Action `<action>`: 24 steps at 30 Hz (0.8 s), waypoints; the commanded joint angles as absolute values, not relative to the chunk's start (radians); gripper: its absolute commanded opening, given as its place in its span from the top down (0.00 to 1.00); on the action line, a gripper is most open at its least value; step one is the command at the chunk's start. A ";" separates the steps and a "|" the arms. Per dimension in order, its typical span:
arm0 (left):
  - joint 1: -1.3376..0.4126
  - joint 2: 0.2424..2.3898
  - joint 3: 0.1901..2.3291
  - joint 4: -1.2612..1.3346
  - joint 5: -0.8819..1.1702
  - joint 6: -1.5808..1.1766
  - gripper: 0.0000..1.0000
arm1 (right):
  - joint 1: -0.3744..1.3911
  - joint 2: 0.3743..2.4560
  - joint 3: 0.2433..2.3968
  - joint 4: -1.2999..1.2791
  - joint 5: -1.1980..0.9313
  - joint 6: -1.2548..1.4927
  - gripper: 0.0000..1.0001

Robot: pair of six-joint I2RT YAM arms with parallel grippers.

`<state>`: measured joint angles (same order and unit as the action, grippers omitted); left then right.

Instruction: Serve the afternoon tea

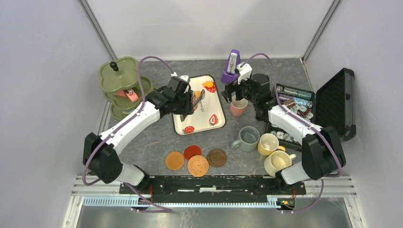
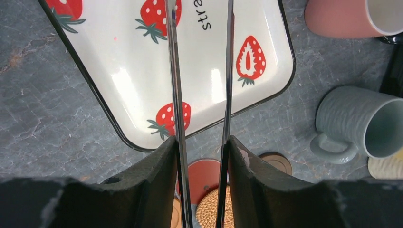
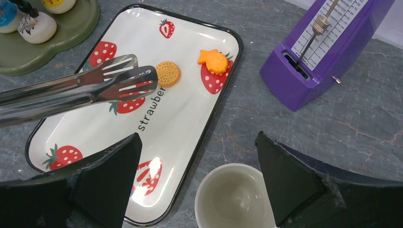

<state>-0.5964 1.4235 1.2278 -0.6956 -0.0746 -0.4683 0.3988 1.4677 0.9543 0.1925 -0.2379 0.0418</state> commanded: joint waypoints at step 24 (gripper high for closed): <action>-0.624 1.645 1.385 -0.670 -0.254 -0.361 0.48 | 0.376 1.490 1.009 0.189 -0.209 0.009 0.02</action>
